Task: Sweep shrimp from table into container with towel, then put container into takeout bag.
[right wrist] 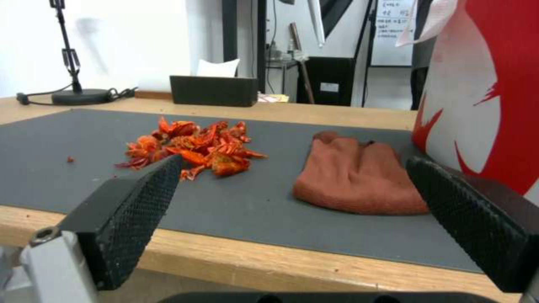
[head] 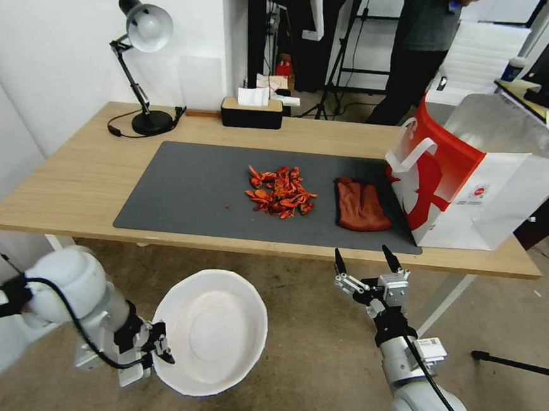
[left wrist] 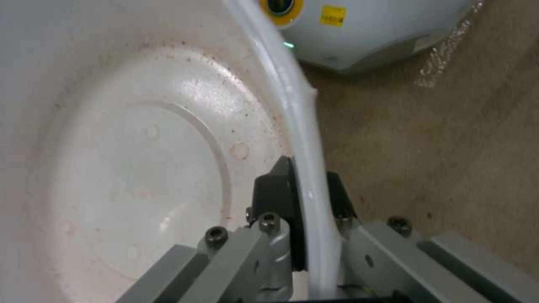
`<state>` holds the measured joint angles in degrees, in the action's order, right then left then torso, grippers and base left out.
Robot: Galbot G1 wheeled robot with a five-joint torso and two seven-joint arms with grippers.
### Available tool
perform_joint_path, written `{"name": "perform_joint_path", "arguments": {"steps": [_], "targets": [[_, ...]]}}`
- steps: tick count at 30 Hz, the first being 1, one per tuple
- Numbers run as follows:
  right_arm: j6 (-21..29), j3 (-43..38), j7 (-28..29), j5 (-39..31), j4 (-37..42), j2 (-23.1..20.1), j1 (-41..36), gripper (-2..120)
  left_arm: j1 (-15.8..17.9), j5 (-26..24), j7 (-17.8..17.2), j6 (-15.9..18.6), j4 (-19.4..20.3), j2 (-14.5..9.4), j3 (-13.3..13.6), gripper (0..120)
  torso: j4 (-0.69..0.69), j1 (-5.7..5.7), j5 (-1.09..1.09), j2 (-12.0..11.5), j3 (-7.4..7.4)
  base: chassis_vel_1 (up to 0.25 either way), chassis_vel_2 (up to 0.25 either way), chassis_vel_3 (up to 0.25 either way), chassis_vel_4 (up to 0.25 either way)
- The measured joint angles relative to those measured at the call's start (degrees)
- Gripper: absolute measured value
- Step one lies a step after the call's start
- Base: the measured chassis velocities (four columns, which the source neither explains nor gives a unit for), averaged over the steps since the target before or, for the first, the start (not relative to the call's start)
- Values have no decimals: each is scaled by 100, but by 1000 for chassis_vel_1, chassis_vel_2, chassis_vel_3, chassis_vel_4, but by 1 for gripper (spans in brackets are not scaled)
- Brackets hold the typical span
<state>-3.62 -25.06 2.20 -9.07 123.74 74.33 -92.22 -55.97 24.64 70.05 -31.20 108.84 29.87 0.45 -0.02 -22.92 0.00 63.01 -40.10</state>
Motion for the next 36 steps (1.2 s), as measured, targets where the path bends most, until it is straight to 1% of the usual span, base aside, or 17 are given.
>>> {"name": "perform_joint_path", "arguments": {"steps": [2,3,4,6,7,10,13,18,21,22,25,28,31,32,34,35,36], "targets": [[0,-8,2,-17,33,-3,-18,100,223,-16,0,-72,-367,196,103,0,2,0,0,0,0,0,0,0,0],[0,-8,2,-17,33,-3,-18,100,223,-16,0,-72,-367,196,103,0,2,0,0,0,0,0,0,0,0],[0,-11,2,-24,43,0,-23,100,352,-23,-1,-92,-513,268,178,0,2,0,1,0,0,0,0,0,0],[0,-14,7,-32,54,30,-37,100,816,-64,-20,-105,-941,474,503,0,0,0,0,0,0,0,0,0,0],[0,-14,7,-32,54,30,-37,100,816,-64,-20,-105,-941,474,503,0,0,0,0,0,0,0,0,0,0],[6,-14,8,-34,54,36,-36,100,1058,-80,-33,-110,-1141,583,683,0,1,0,1,0,0,0,0,0,0],[88,10,51,-200,54,-78,86,100,1480,-203,-53,-103,-1405,768,976,0,1,0,1,0,0,0,0,0,0],[163,92,156,-817,-25,-345,378,100,1764,-296,-60,-61,-1431,869,1120,0,1,0,3,0,0,0,0,0,0],[177,186,257,-1417,-215,-662,819,100,1994,-357,-106,14,-1446,920,1259,0,2,0,2,0,-1,0,0,0,0],[177,186,257,-1417,-215,-662,819,100,1994,-357,-106,14,-1446,920,1259,0,2,0,2,0,-1,0,0,0,0],[280,374,495,-2078,-566,-1075,1558,100,2191,-371,-136,67,-1440,960,1395,0,1,-1,2,0,-1,0,0,0,0],[366,526,639,-2292,-763,-1246,1917,100,2267,-371,-138,97,-1423,966,1459,0,2,-1,2,0,-1,0,0,0,0],[638,981,1040,-2488,-1196,-1532,2787,100,2415,-320,-138,135,-1397,1003,1601,0,2,-2,3,0,-1,0,0,0,0],[638,981,1040,-2488,-1196,-1532,2787,100,2415,-320,-138,135,-1397,1003,1601,0,2,-2,3,0,-1,0,0,0,0],[1050,1366,1521,-2515,-1457,-1631,3431,100,2494,-259,-135,140,-1396,1028,1709,0,2,-2,-1,1,-1,0,0,0,0],[1050,1366,1521,-2515,-1457,-1631,3431,100,2494,-259,-135,140,-1396,1028,1709,0,2,-2,-1,1,-1,0,0,0,0],[1273,1535,1828,-2518,-1573,-1637,3669,100,2505,-228,-133,140,-1396,1038,1740,0,4,-2,2,1,-1,0,0,0,0]]}}
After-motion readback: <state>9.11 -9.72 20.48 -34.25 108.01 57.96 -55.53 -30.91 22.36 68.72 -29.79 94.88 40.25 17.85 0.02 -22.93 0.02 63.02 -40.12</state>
